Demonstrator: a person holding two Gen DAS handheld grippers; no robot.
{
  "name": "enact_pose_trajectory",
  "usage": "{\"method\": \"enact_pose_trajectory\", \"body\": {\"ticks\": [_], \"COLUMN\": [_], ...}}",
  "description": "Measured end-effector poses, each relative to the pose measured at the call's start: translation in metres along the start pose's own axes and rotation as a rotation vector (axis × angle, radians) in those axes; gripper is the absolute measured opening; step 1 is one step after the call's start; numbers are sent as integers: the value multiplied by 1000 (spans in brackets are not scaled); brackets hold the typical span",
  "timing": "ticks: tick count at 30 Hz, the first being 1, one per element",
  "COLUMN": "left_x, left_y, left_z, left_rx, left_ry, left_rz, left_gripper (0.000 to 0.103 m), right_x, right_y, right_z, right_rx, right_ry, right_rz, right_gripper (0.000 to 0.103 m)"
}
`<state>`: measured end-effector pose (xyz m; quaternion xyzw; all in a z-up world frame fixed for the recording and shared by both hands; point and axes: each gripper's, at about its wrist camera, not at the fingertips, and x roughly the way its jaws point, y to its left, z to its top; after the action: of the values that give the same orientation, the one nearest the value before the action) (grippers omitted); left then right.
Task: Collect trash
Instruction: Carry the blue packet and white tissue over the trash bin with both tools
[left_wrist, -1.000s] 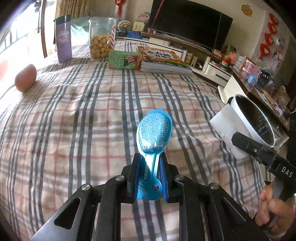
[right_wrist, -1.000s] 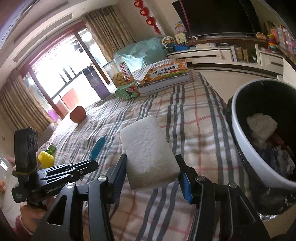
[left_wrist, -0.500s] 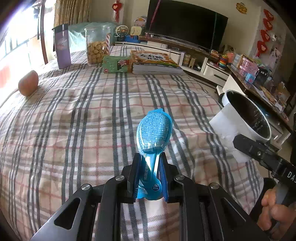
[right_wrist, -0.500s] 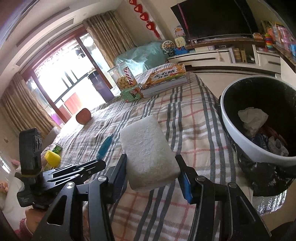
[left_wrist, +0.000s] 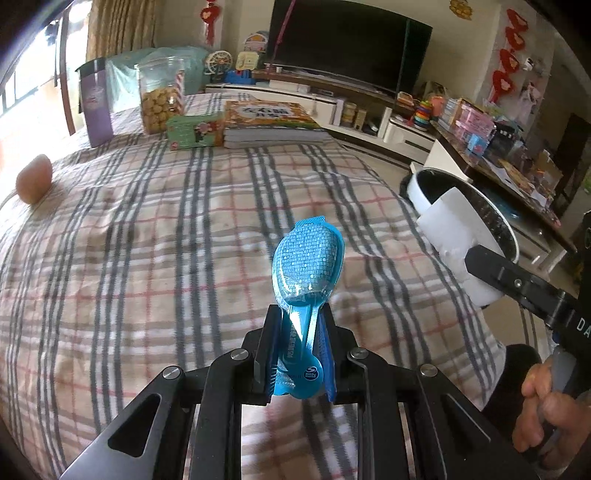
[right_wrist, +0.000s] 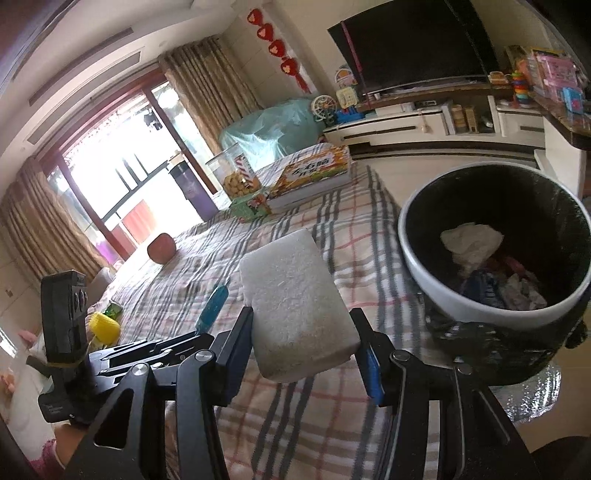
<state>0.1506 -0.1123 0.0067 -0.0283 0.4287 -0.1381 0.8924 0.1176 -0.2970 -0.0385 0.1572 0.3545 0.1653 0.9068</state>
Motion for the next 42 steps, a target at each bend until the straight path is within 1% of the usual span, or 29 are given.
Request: {"method": "enact_pose_trajectory", "body": {"ticks": [11,24,42], "left_x": [10,18,29], "left_y": [-15,-41,-82], "left_z": [10,16,37], "left_rx": [46,108,196], "left_ry": [4,1,-35], "left_rz": [-29,-59,-99], "left_gripper": [18,18,18], "right_x": [-19,-30,-51], "right_y": [-21,-36,-63], "right_z": [5,8,19], "right_rx": [27,42,67], "right_ry": [-34,-49,-94], "right_rz": [-46,-80,-139], "right_gripper": [52,52,52]}}
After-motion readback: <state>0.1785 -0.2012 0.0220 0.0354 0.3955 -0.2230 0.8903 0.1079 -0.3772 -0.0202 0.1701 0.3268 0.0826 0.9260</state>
